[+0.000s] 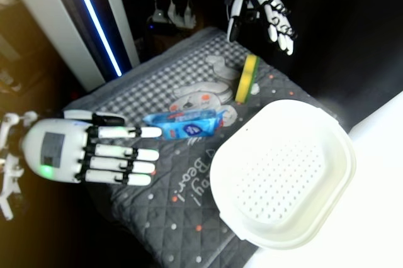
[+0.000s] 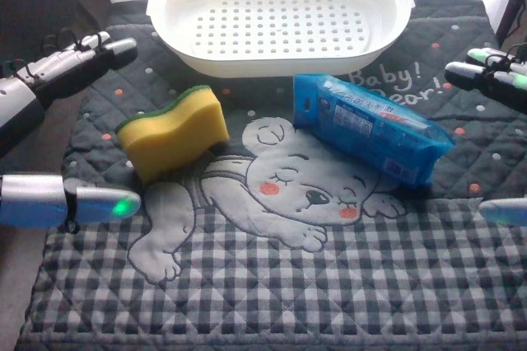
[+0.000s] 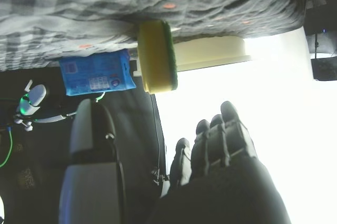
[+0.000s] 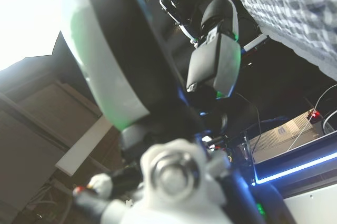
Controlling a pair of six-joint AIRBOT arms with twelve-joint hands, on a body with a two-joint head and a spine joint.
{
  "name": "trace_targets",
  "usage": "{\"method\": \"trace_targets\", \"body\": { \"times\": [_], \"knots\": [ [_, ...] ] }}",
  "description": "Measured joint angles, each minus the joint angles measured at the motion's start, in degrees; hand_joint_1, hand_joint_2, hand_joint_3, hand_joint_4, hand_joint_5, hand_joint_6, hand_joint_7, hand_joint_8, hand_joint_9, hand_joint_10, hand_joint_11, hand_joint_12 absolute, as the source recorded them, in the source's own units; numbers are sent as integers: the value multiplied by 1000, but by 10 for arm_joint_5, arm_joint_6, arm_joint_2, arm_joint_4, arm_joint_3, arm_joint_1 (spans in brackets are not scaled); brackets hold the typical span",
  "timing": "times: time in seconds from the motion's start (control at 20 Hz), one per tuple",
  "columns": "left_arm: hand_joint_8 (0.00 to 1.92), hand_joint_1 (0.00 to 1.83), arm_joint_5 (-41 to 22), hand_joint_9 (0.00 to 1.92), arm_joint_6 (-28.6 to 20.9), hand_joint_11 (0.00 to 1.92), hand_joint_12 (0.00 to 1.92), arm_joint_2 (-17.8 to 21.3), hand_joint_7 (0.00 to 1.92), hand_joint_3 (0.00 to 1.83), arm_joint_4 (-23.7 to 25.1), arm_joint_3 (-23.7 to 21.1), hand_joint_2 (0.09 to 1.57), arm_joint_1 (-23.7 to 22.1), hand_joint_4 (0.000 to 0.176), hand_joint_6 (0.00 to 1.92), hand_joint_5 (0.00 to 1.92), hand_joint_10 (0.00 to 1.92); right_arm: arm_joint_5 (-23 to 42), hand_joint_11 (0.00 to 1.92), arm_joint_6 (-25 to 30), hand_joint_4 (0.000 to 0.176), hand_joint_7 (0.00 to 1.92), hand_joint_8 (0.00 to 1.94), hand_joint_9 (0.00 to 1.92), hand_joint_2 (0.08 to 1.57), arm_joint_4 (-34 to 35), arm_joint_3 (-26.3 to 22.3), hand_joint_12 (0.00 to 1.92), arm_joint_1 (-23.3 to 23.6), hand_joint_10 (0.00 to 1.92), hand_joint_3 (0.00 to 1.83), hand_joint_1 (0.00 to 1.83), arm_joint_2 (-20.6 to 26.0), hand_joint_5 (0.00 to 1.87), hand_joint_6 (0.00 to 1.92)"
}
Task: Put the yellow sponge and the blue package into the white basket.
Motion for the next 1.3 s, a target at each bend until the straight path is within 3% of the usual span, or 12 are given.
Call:
{"method": "trace_targets", "body": {
  "times": [0.1, 0.2, 0.35, 0.55, 0.65, 0.7, 0.85, 1.0, 1.05, 1.15, 1.25, 1.3],
  "knots": [
    [0, 718, 0, 0, 0, 0, 335, 0, 0, 2, 2, -1, 886, 0, 76, 0, 157, 0, 0, 0, 0, 176, 0, 0, 0, 895, 0, 0, 363, 0, 0, 3, 812, 0, 75, 0],
    [0, 748, 0, 0, 0, 0, 299, 0, 1, 8, 0, -1, 924, 0, 58, 3, 143, 0, 0, 0, 0, 176, 0, 0, 0, 926, 1, 0, 314, 0, 0, 6, 846, -3, 44, 0],
    [0, 787, 6, 0, 0, 0, 233, -14, 0, 1, 4, 17, 939, -15, 115, 1, 137, 0, 14, 8, 0, 176, 0, 0, 0, 896, -4, 0, 106, 3, 0, 0, 779, -12, 13, 0],
    [0, 855, 32, 25, 1, 0, 403, -44, 0, 0, 28, 41, 933, -68, 156, 0, 121, 5, 39, 0, 0, 176, 0, 0, 0, 849, 7, 7, 507, 56, 0, 2, 731, -37, 0, 0],
    [5, 818, 56, 69, 0, 0, 690, -61, 40, 4, 48, 51, 923, -81, 38, 2, 91, 3, 41, 0, 0, 176, 0, 0, 40, 817, -6, 17, 510, 78, 9, 0, 716, -62, 0, 0],
    [1, 816, 63, 60, 1, 0, 686, -65, 36, 5, 49, 53, 938, -82, 14, 0, 72, 1, 40, 0, 0, 176, 0, 0, 41, 818, -6, 18, 527, 81, 5, 0, 716, -64, 0, 0],
    [0, 718, 105, 19, 2, 0, 465, -81, 4, 0, 52, 72, 921, -103, 88, 2, 77, 0, 25, 0, 0, 176, 0, 0, 1, 881, -10, 30, 497, 92, 0, 2, 787, -87, 0, 0],
    [3, 740, 122, 23, 2, 0, 142, -95, 30, 0, 55, 85, 907, -111, 75, 0, 71, 3, 4, 0, -2, 176, 0, 0, 0, 898, -6, 52, 437, 116, 0, 1, 786, -110, 8, 3],
    [1, 728, 135, 46, 2, 0, 206, -103, 60, 0, 58, 92, 888, -116, 98, 0, 91, 2, -9, 0, -2, 176, 0, 0, 11, 902, -6, 61, 390, 124, 3, 1, 785, -121, 9, 2],
    [3, 714, 152, 103, 1, 0, 482, -115, 121, 0, 58, 103, 902, -125, 70, 2, 124, 4, -28, 0, -3, 176, 1, 0, 18, 908, -6, 72, 419, 129, 0, 3, 821, -138, 0, 0],
    [5, 838, 160, 164, 2, 0, 663, -124, 179, 13, 58, 113, 998, -133, 85, 3, 157, 12, -55, 0, -3, 176, 82, 4, 101, 912, -13, 85, 626, 132, 11, 0, 831, -154, 9, 1],
    [10, 893, 163, 208, 1, 0, 757, -128, 218, 10, 58, 117, 1030, -135, 71, 9, 193, 19, -63, 0, -4, 176, 119, 9, 150, 904, -12, 90, 713, 132, 19, 0, 840, -159, 34, 5]
  ]
}}
